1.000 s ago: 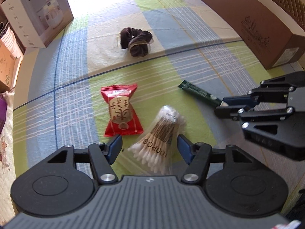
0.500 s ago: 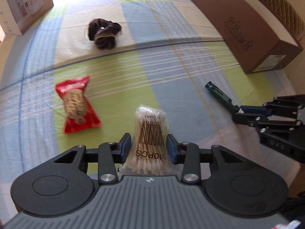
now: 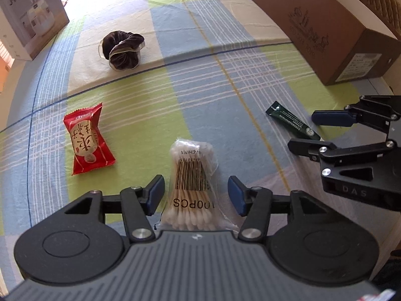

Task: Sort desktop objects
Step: 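Grasp the cotton swab bag with the left tool while the right tool grasps the green tube, then carry the cotton swab bag and green tube with both tools over the cardboard box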

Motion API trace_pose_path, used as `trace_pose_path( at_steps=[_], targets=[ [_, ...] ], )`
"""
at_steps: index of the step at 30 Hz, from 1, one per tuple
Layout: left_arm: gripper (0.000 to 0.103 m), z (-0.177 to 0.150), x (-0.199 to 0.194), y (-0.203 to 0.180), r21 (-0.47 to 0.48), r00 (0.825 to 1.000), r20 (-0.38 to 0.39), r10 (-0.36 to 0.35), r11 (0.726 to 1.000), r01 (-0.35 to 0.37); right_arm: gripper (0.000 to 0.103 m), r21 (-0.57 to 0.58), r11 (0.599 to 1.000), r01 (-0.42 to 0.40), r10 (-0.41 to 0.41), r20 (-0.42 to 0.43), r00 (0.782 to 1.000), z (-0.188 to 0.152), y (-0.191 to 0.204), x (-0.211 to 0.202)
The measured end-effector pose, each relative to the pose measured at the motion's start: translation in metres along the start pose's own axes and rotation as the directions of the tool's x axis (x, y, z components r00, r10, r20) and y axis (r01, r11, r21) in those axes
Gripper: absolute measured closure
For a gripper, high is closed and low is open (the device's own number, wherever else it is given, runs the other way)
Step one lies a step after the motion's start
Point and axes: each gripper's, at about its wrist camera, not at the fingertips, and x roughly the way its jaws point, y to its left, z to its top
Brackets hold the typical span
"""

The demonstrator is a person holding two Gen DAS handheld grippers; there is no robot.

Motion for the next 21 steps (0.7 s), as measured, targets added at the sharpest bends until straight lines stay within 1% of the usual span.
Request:
trace_pose_path(
  at_steps=[1,3,4,5,6,7,11,14,19,21],
  targets=[
    [0.055,0.0,0.0,0.001,-0.009,1.0,0.004,0.005,1.0,-0.005,0.063,-0.011,1.0,-0.01,0.01,0.001,1.0,0.0,0.001,0.0],
    [0.06,-0.001,-0.001,0.002,-0.019,1.0,0.009,0.013,1.0,-0.013,0.075,-0.039,0.999,-0.024,0.025,0.002,1.0,-0.001,0.005,-0.001],
    [0.065,0.0,-0.001,0.002,-0.026,1.0,0.009,0.016,1.0,-0.016,0.077,-0.049,0.998,-0.028,0.029,0.001,1.0,-0.001,0.007,-0.001],
    [0.071,0.0,-0.002,0.003,-0.029,1.0,0.008,0.019,0.999,-0.019,0.083,-0.053,0.998,-0.037,0.037,-0.001,0.999,-0.001,0.008,-0.002],
    [0.073,0.001,-0.002,0.003,-0.038,1.0,0.005,0.018,0.999,-0.018,0.087,-0.061,0.997,-0.042,0.042,-0.005,0.999,-0.001,0.009,-0.002],
    [0.077,0.002,-0.002,0.003,-0.052,1.0,0.002,0.02,0.998,-0.02,0.089,-0.071,0.996,-0.045,0.044,-0.008,0.999,-0.001,0.011,-0.002],
    [0.081,0.002,-0.003,0.0,-0.078,0.999,-0.015,0.035,0.996,-0.036,0.09,-0.081,0.995,-0.065,0.063,-0.024,0.998,-0.005,0.012,-0.006],
    [0.082,0.001,-0.004,-0.003,-0.093,0.999,-0.024,0.031,0.995,-0.033,0.09,-0.072,0.994,-0.084,0.081,-0.038,0.996,-0.008,0.01,-0.01],
    [0.083,-0.002,-0.005,-0.009,-0.119,0.999,-0.038,0.0,0.993,-0.005,0.09,-0.012,0.994,-0.112,0.111,-0.071,0.991,-0.015,-0.004,-0.02],
    [0.083,-0.003,-0.005,-0.012,-0.136,0.999,-0.043,-0.028,0.99,0.022,0.09,0.024,0.993,-0.113,0.115,-0.08,0.99,-0.02,-0.013,-0.026]
  ],
)
